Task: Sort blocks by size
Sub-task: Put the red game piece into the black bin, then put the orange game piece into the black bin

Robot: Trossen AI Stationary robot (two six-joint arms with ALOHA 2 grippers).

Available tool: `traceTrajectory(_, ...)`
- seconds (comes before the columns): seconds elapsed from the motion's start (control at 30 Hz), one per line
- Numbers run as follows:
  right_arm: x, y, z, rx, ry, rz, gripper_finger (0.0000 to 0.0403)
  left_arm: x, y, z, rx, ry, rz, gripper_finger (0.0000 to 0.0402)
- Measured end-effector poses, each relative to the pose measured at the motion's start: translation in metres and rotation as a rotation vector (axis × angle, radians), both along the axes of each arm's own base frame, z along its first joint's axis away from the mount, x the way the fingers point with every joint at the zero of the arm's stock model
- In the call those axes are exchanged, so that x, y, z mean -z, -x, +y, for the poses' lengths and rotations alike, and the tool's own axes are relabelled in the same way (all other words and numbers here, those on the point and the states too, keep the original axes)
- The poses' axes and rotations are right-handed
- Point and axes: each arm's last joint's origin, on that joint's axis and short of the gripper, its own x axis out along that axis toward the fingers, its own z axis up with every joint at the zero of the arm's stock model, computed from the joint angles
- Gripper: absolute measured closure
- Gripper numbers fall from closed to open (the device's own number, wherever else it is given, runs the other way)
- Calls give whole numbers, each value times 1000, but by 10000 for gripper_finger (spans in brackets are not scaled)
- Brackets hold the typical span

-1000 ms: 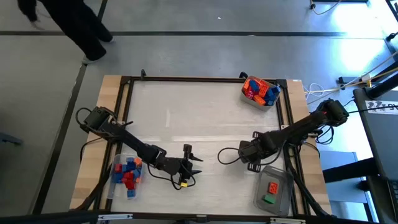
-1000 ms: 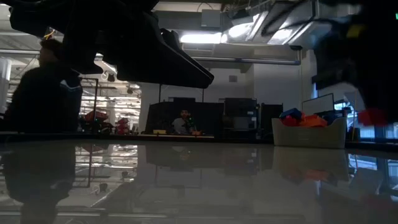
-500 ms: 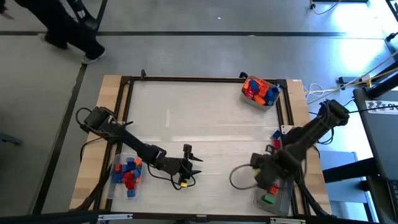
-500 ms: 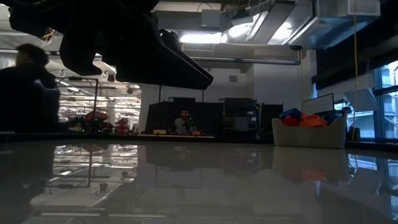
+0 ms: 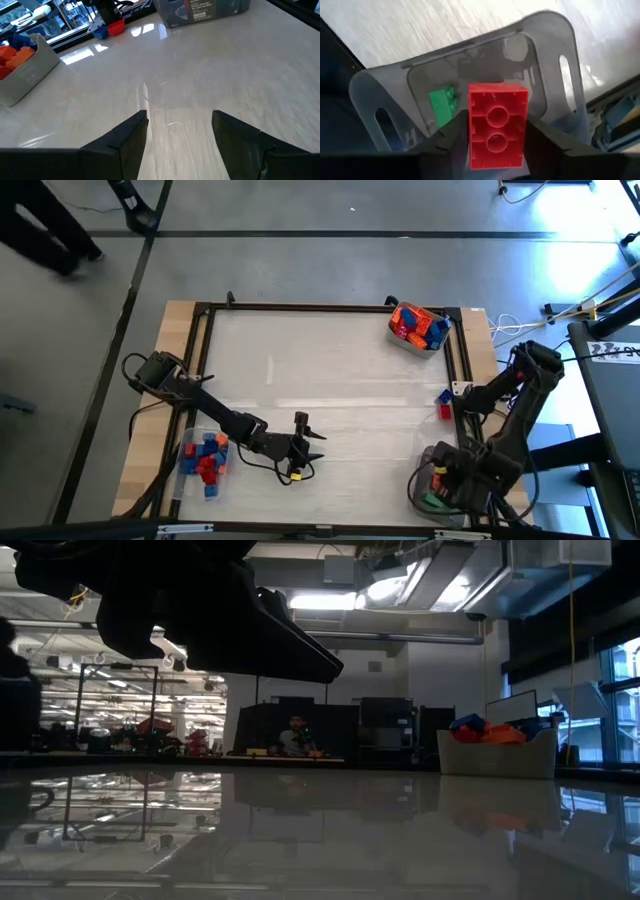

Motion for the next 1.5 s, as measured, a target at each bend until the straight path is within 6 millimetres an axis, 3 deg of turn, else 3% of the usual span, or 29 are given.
traceTrajectory(0.37, 0, 2, -1, 100, 7, 14, 161, 0, 0, 0, 0, 0, 0, 192)
traceTrajectory(0.57, -1, -3, -11, 205, 50, 27, 147, 0, 0, 0, 0, 2, -1, 192)
traceTrajectory(0.87, -5, -24, -53, 445, 231, 77, 146, -1, 0, 0, -1, 6, -6, 192)
traceTrajectory(1.2, -7, -46, -98, 483, 323, 201, 146, 0, 0, 0, -1, 6, -5, 192)
traceTrajectory(1.5, 23, -25, -146, 561, 313, 284, 145, 0, 0, 0, -2, 6, -3, 192)
